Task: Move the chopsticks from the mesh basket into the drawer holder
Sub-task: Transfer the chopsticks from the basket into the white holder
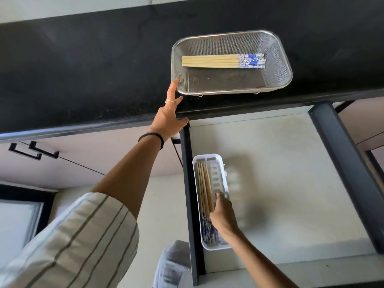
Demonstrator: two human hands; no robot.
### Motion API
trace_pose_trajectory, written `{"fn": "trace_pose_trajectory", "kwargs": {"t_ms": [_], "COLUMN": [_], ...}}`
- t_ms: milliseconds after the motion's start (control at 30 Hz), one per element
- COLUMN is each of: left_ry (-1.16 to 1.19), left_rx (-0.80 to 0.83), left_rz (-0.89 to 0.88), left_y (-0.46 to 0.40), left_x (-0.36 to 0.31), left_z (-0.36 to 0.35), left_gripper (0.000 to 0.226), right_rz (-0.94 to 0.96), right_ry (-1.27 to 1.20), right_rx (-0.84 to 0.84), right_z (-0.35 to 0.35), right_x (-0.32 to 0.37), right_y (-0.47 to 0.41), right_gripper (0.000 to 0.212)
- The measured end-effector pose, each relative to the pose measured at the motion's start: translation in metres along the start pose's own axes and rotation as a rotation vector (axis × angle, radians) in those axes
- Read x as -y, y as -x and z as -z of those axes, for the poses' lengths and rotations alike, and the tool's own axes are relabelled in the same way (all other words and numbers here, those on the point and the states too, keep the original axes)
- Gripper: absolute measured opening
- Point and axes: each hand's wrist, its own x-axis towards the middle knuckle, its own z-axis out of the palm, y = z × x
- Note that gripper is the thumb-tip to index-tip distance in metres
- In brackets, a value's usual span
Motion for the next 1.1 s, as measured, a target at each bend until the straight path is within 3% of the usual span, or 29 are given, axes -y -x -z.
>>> {"fn": "trace_pose_trajectory", "kwargs": {"t_ms": [133, 533, 667, 833, 1100], "left_ry": [0.042, -0.02, -0.036, -0.045, -0.034], "left_rx": [0.004, -0.025, -0.005, 0.023, 0.042], "left_rz": [0.012, -0.042, -0.035, -0.037, -0.027], "left_y": [0.003, 0.011, 0.013, 0.014, 0.014], "left_x": [0.002, -0.006, -0.007, -0.008, -0.009], "left_z": [0.0, 0.002, 0.003, 0.006, 0.008], "left_gripper": [0.107, 0.104, 0.104, 0.105, 0.107], "right_rz": [0.066, 0.141, 0.129, 0.102, 0.056], "right_ry": [-0.008, 0.1, 0.02, -0.104, -0.096], "right_rx": [-0.022, -0.117, -0.128, -0.115, -0.066], "right_z": [-0.008, -0.021, -0.025, -0.024, -0.022], "right_x": [-0.008, -0.01, -0.009, -0.005, -0.006], "right_y": [0.005, 0.007, 0.009, 0.007, 0.008], "right_gripper": [0.064, 0.07, 0.076, 0.074, 0.069]}}
